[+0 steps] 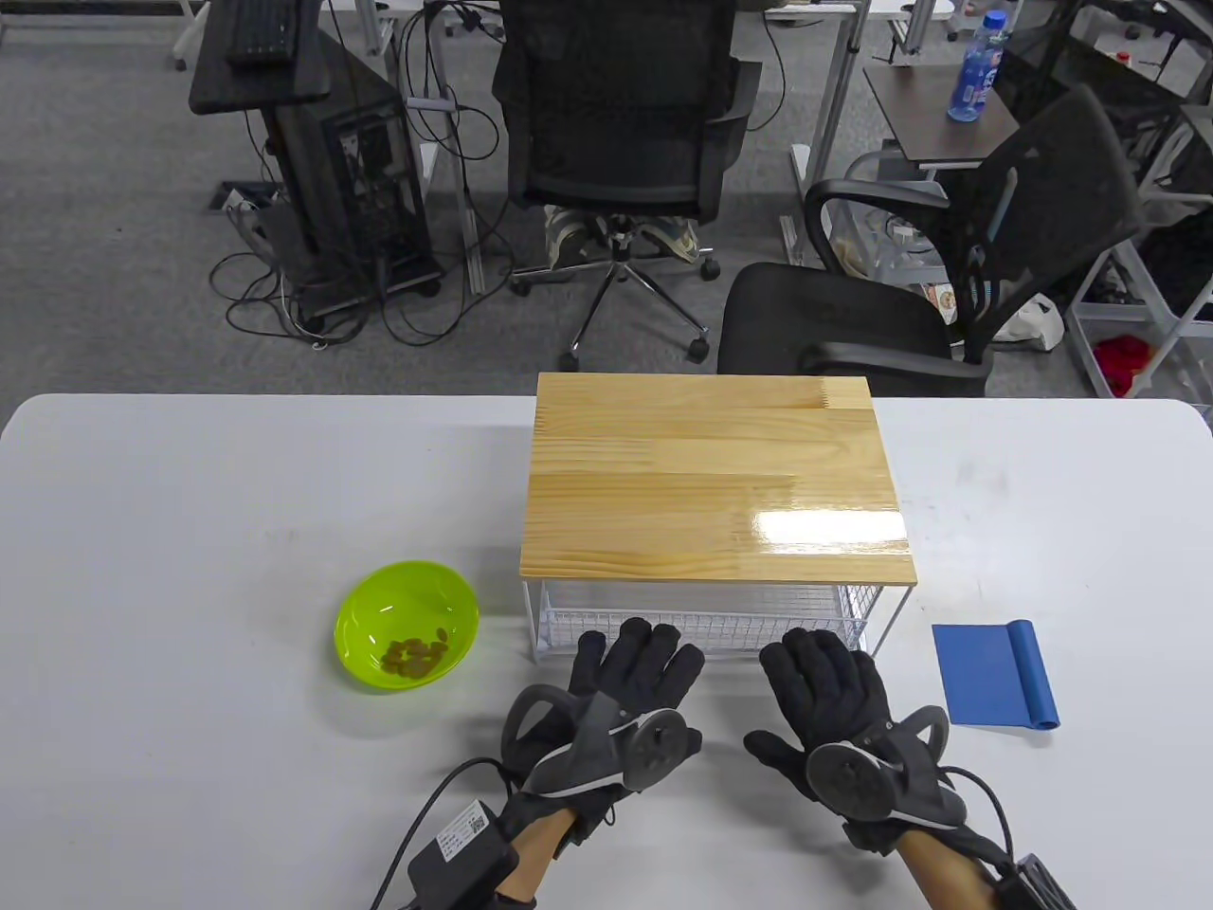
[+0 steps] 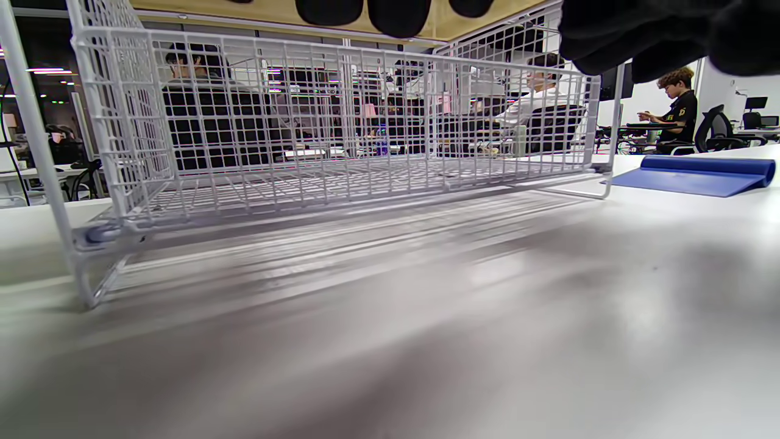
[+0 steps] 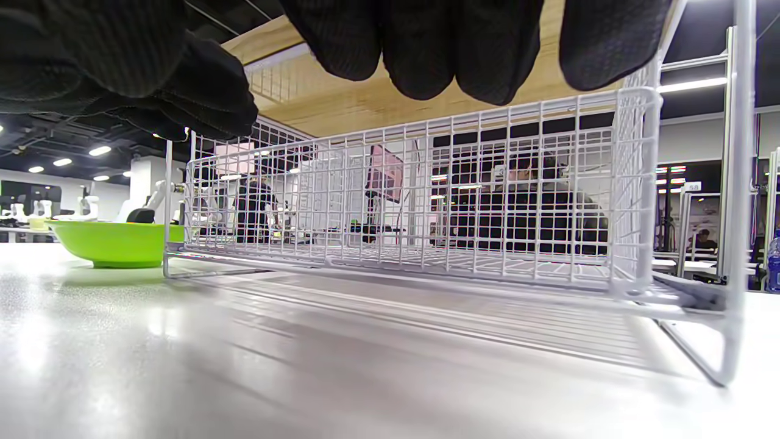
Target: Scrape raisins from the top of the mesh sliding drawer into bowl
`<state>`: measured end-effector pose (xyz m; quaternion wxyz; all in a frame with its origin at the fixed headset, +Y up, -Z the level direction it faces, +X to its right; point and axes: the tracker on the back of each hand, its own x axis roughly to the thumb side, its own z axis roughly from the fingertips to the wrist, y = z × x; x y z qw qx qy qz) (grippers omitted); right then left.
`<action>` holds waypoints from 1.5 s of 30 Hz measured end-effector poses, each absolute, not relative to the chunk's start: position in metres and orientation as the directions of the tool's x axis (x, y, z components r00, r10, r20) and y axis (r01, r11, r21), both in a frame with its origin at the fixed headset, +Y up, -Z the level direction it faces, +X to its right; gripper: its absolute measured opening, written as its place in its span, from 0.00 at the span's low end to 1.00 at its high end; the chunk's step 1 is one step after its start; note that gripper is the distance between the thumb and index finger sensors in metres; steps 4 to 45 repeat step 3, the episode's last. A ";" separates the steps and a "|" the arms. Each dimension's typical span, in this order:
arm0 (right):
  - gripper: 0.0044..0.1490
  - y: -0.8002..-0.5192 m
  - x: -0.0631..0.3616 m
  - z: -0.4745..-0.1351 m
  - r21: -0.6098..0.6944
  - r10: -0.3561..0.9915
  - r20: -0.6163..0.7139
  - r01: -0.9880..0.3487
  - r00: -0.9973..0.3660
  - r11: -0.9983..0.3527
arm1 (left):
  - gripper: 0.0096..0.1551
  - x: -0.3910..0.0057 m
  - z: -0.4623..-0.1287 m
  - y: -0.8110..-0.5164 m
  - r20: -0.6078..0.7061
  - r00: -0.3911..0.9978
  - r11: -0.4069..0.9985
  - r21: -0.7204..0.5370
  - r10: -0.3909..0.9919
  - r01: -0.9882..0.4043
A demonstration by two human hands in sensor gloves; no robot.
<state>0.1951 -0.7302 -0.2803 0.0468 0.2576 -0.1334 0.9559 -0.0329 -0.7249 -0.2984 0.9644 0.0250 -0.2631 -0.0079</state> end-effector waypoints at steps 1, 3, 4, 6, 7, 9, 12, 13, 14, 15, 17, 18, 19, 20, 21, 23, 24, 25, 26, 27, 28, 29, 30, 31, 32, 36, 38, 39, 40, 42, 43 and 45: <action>0.55 -0.730 0.195 -0.280 -0.231 0.021 0.504 -0.158 -0.864 -0.960 | 0.47 -0.033 -0.299 -0.725 0.505 0.863 0.999 0.051 -0.028 0.003; 0.54 -0.731 0.195 -0.281 -0.227 0.023 0.502 -0.158 -0.865 -0.961 | 0.47 -0.033 -0.299 -0.725 0.503 0.864 0.999 0.049 -0.030 0.006; 0.54 -0.731 0.195 -0.281 -0.227 0.023 0.502 -0.158 -0.865 -0.961 | 0.47 -0.033 -0.299 -0.725 0.503 0.864 0.999 0.049 -0.030 0.006; 0.54 -0.731 0.195 -0.281 -0.227 0.023 0.502 -0.158 -0.865 -0.961 | 0.47 -0.033 -0.299 -0.725 0.503 0.864 0.999 0.049 -0.030 0.006; 0.54 -0.731 0.195 -0.281 -0.227 0.023 0.502 -0.158 -0.865 -0.961 | 0.47 -0.033 -0.299 -0.725 0.503 0.864 0.999 0.049 -0.030 0.006; 0.54 -0.731 0.195 -0.281 -0.227 0.023 0.502 -0.158 -0.865 -0.961 | 0.47 -0.033 -0.299 -0.725 0.503 0.864 0.999 0.049 -0.030 0.006; 0.54 -0.731 0.195 -0.281 -0.227 0.023 0.502 -0.158 -0.865 -0.961 | 0.47 -0.033 -0.299 -0.725 0.503 0.864 0.999 0.049 -0.030 0.006; 0.54 -0.731 0.195 -0.281 -0.227 0.023 0.502 -0.158 -0.865 -0.961 | 0.47 -0.033 -0.299 -0.725 0.503 0.864 0.999 0.049 -0.030 0.006; 0.54 -0.731 0.195 -0.281 -0.227 0.023 0.502 -0.158 -0.865 -0.961 | 0.47 -0.033 -0.299 -0.725 0.503 0.864 0.999 0.049 -0.030 0.006; 0.54 -0.731 0.195 -0.281 -0.227 0.023 0.502 -0.158 -0.865 -0.961 | 0.47 -0.033 -0.299 -0.725 0.503 0.864 0.999 0.049 -0.030 0.006; 0.54 -0.731 0.195 -0.281 -0.227 0.023 0.502 -0.158 -0.865 -0.961 | 0.47 -0.033 -0.299 -0.725 0.503 0.864 0.999 0.049 -0.030 0.006; 0.54 -0.731 0.195 -0.281 -0.227 0.023 0.502 -0.158 -0.865 -0.961 | 0.47 -0.033 -0.299 -0.725 0.503 0.864 0.999 0.049 -0.030 0.006; 0.54 -0.731 0.195 -0.281 -0.227 0.023 0.502 -0.158 -0.865 -0.961 | 0.47 -0.033 -0.299 -0.725 0.503 0.864 0.999 0.049 -0.030 0.006; 0.54 -0.731 0.195 -0.281 -0.227 0.023 0.502 -0.158 -0.865 -0.961 | 0.47 -0.033 -0.299 -0.725 0.503 0.864 0.999 0.049 -0.030 0.006; 0.54 -0.731 0.195 -0.281 -0.227 0.023 0.502 -0.158 -0.865 -0.961 | 0.47 -0.033 -0.299 -0.725 0.503 0.864 0.999 0.049 -0.030 0.006; 0.54 -0.731 0.195 -0.281 -0.227 0.023 0.502 -0.158 -0.865 -0.961 | 0.47 -0.033 -0.299 -0.725 0.503 0.864 0.999 0.049 -0.030 0.006; 0.54 -0.731 0.195 -0.281 -0.227 0.023 0.502 -0.158 -0.865 -0.961 | 0.47 -0.033 -0.299 -0.725 0.503 0.864 0.999 0.049 -0.030 0.006; 0.54 -0.731 0.195 -0.281 -0.227 0.023 0.502 -0.158 -0.865 -0.961 | 0.47 -0.033 -0.299 -0.725 0.503 0.864 0.999 0.049 -0.030 0.006; 0.54 -0.731 0.195 -0.281 -0.227 0.023 0.502 -0.158 -0.865 -0.961 | 0.47 -0.033 -0.299 -0.725 0.503 0.864 0.999 0.049 -0.030 0.006; 0.54 -0.731 0.195 -0.281 -0.227 0.023 0.502 -0.158 -0.865 -0.961 | 0.47 -0.033 -0.299 -0.725 0.503 0.864 0.999 0.049 -0.030 0.006; 0.54 -0.731 0.195 -0.281 -0.227 0.023 0.502 -0.158 -0.865 -0.961 | 0.47 -0.033 -0.299 -0.725 0.503 0.864 0.999 0.049 -0.030 0.006; 0.54 -0.731 0.195 -0.281 -0.227 0.023 0.502 -0.158 -0.865 -0.961 | 0.47 -0.033 -0.299 -0.725 0.503 0.864 0.999 0.049 -0.030 0.006; 0.54 -0.731 0.195 -0.281 -0.227 0.023 0.502 -0.158 -0.865 -0.961 | 0.47 -0.033 -0.299 -0.725 0.503 0.864 0.999 0.049 -0.030 0.006; 0.54 -0.731 0.195 -0.281 -0.227 0.023 0.502 -0.158 -0.865 -0.961 | 0.47 -0.033 -0.299 -0.725 0.503 0.864 0.999 0.049 -0.030 0.006; 0.54 -0.731 0.195 -0.281 -0.227 0.023 0.502 -0.158 -0.865 -0.961 | 0.47 -0.033 -0.299 -0.725 0.503 0.864 0.999 0.049 -0.030 0.006; 0.54 -0.731 0.195 -0.281 -0.227 0.023 0.502 -0.158 -0.865 -0.961 | 0.47 -0.033 -0.299 -0.725 0.503 0.864 0.999 0.049 -0.030 0.006; 0.54 -0.731 0.195 -0.281 -0.227 0.023 0.502 -0.158 -0.865 -0.961 | 0.47 -0.033 -0.299 -0.725 0.503 0.864 0.999 0.049 -0.030 0.006; 0.54 -0.731 0.195 -0.281 -0.227 0.023 0.502 -0.158 -0.865 -0.961 | 0.47 -0.033 -0.299 -0.725 0.503 0.864 0.999 0.049 -0.030 0.006; 0.54 -0.731 0.195 -0.281 -0.227 0.023 0.502 -0.158 -0.865 -0.961 | 0.47 -0.033 -0.299 -0.725 0.503 0.864 0.999 0.049 -0.030 0.006; 0.54 -0.731 0.195 -0.281 -0.227 0.023 0.502 -0.158 -0.865 -0.961 | 0.47 -0.033 -0.299 -0.725 0.503 0.864 0.999 0.049 -0.030 0.006; 0.54 -0.731 0.195 -0.281 -0.227 0.023 0.502 -0.158 -0.865 -0.961 | 0.47 -0.033 -0.299 -0.725 0.503 0.864 0.999 0.049 -0.030 0.006; 0.54 -0.731 0.195 -0.281 -0.227 0.023 0.502 -0.158 -0.865 -0.961 | 0.47 -0.033 -0.299 -0.725 0.503 0.864 0.999 0.049 -0.030 0.006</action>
